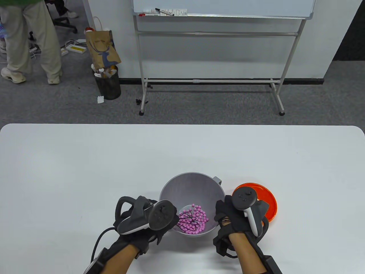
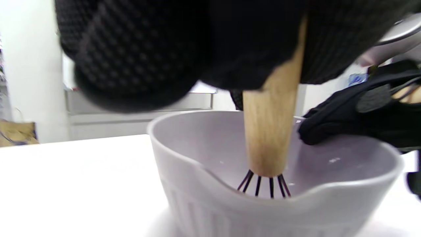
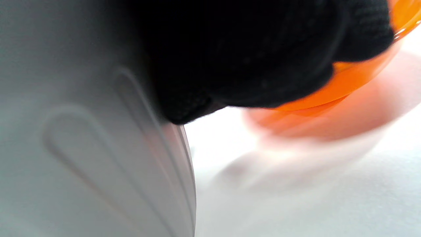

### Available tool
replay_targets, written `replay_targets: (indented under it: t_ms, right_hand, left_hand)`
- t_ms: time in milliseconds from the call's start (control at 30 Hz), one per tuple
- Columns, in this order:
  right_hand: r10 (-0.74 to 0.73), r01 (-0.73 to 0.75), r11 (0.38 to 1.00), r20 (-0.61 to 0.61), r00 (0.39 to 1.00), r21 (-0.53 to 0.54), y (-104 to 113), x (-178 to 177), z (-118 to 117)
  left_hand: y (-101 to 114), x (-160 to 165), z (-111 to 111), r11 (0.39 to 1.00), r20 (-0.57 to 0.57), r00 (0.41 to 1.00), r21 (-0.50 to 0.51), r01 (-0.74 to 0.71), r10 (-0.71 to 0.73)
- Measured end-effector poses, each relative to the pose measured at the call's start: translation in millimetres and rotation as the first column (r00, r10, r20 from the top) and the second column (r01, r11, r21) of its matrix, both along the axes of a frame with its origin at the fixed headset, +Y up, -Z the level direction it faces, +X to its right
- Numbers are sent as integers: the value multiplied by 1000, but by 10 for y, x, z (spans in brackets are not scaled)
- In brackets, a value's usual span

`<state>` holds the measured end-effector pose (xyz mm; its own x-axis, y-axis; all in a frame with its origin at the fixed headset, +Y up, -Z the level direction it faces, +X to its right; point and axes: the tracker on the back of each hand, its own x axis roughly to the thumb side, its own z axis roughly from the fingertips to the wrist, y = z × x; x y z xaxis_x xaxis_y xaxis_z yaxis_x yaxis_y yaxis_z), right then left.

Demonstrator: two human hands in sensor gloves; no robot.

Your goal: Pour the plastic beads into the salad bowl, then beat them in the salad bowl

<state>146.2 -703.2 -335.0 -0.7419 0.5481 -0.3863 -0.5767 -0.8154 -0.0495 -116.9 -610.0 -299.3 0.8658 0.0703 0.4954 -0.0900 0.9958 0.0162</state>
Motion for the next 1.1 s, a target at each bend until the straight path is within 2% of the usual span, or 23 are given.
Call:
replay_targets:
  t_ms: [167,400,600,800,900,1033,1100]
  right_hand:
    - [1,-1,1000,0,1000,1,-1,2,2]
    - [0,0,1000,0,1000,0,-2,2,0]
    - [1,-1,1000,0,1000,1,-1,0,0]
    - [1,-1,1000,0,1000,0,-1,0,0]
    - [1,-1,1000,0,1000,0,-1,0,0]
    - [1,-1,1000,0,1000,1,-1,0,0]
    - [4,-4,1000,1,1000,1,-2,-1,2]
  left_hand:
    - [-147,54,-47,996,-39,998,78,-38,41]
    - [-222,17,-76,969,-107,994,244,36,-10]
    - [-186,-35,-90,963,-138,990,262,67,-31]
    - [-41,-82,-67,972,-156,983,198,130,-100]
    - [34,-65,-19,977,-163,974,118,180,-160]
    - [57,-28,26,996,-63,994,5,85,-84]
    - [8,-5,13,999,-39,999,-18,28,-28]
